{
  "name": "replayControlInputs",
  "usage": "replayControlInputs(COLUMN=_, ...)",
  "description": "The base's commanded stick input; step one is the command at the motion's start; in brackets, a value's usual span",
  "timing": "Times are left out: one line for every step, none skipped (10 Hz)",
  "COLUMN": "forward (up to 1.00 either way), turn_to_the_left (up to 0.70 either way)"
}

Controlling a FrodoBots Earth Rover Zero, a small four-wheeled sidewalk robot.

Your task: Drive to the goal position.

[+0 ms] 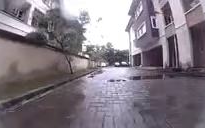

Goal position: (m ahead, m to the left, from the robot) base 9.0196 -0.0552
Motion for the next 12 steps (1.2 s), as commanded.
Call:
replayControlInputs(forward=0.85, turn_to_the_left=0.00)
replayControlInputs(forward=0.85, turn_to_the_left=0.00)
replayControlInputs(forward=0.85, turn_to_the_left=0.00)
replayControlInputs(forward=0.85, turn_to_the_left=0.00)
replayControlInputs(forward=0.85, turn_to_the_left=0.00)
replayControlInputs(forward=0.85, turn_to_the_left=0.00)
replayControlInputs(forward=0.85, turn_to_the_left=0.00)
replayControlInputs(forward=0.85, turn_to_the_left=0.00)
replayControlInputs(forward=0.85, turn_to_the_left=0.00)
replayControlInputs(forward=0.85, turn_to_the_left=0.00)
replayControlInputs(forward=0.85, turn_to_the_left=0.00)
replayControlInputs(forward=0.85, turn_to_the_left=0.00)
